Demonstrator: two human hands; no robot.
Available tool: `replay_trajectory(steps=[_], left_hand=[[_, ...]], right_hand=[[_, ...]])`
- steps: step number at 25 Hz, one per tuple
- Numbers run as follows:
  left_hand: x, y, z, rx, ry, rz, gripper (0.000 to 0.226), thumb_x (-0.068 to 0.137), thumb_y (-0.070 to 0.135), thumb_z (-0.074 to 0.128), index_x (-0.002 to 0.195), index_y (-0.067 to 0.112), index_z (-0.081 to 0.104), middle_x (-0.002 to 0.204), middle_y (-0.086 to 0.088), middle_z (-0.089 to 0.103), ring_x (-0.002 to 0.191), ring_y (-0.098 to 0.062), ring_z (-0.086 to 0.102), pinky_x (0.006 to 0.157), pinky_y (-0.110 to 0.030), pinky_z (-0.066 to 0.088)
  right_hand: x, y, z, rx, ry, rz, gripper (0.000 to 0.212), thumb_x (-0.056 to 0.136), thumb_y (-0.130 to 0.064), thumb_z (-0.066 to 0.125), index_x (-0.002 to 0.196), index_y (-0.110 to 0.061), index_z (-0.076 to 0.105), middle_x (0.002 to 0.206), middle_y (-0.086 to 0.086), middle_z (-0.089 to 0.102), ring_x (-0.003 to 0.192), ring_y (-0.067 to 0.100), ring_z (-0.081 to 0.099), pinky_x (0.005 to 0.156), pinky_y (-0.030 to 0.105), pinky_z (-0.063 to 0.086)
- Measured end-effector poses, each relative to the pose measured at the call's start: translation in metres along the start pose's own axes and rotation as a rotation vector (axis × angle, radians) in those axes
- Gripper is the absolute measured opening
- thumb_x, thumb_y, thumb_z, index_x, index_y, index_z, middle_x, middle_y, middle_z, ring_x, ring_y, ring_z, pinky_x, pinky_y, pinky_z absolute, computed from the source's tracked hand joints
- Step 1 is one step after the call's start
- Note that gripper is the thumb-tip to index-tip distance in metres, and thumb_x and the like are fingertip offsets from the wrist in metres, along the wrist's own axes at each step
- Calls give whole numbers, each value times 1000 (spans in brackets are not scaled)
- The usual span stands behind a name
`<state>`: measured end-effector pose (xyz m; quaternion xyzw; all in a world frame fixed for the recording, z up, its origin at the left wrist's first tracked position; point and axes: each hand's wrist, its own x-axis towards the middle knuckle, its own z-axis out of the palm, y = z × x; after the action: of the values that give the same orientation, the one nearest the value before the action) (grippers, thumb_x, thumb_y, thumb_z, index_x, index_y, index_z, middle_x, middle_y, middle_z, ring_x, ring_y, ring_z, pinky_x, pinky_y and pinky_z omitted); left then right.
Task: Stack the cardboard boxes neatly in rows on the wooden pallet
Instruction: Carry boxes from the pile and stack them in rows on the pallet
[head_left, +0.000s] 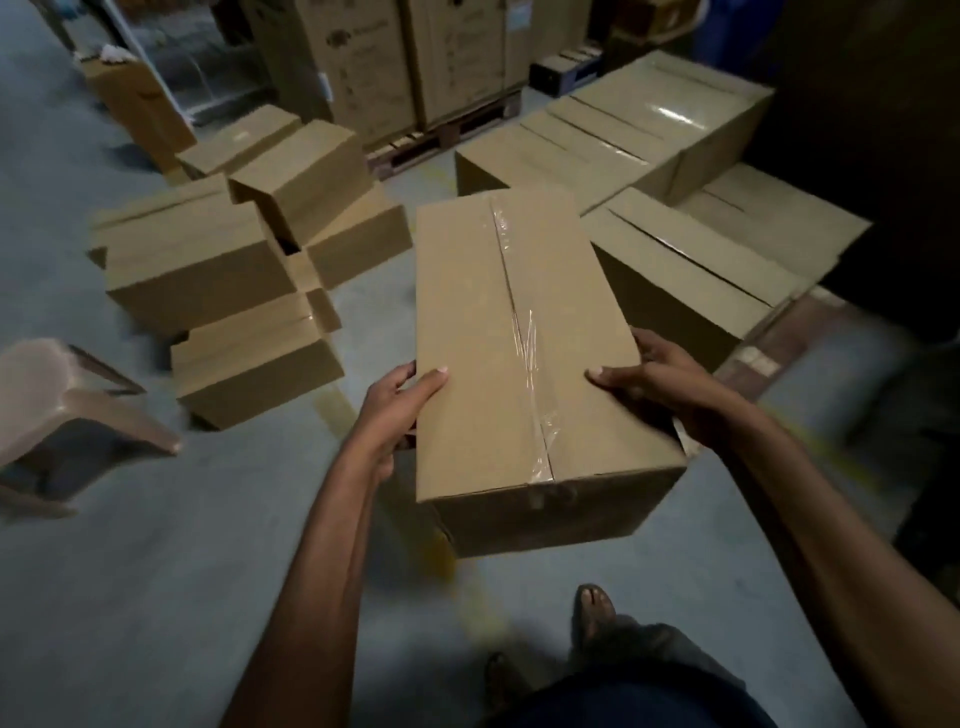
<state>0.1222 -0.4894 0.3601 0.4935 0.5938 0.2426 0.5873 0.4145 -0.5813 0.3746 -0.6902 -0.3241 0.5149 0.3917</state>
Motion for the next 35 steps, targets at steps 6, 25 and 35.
replay_trajectory(steps=[6, 25, 35], left_hand=[[-10, 61, 130, 239, -187, 107, 36, 90, 50, 72, 114, 23, 71, 103, 1, 76, 88, -16, 73, 62, -29, 52], [63, 212, 544, 151, -376, 282, 65, 89, 34, 77, 144, 27, 44, 99, 10, 68, 81, 1, 67, 54, -17, 51], [225, 295, 669, 37, -341, 272, 79, 86, 25, 82, 152, 23, 40, 122, -6, 73, 103, -16, 74, 89, -39, 61]], right_hand=[[-84, 45, -117, 83, 289, 80, 51, 80, -36, 84, 125, -30, 63, 113, 0, 74, 101, 20, 72, 90, 36, 56], [-6, 26, -539, 51, 482, -99, 88, 78, -24, 87, 152, -30, 38, 125, -6, 52, 109, 15, 57, 86, 31, 48], [183, -28, -686, 42, 418, -101, 79, 85, -11, 81, 148, -33, 40, 114, -12, 51, 104, 9, 53, 85, 30, 45]])
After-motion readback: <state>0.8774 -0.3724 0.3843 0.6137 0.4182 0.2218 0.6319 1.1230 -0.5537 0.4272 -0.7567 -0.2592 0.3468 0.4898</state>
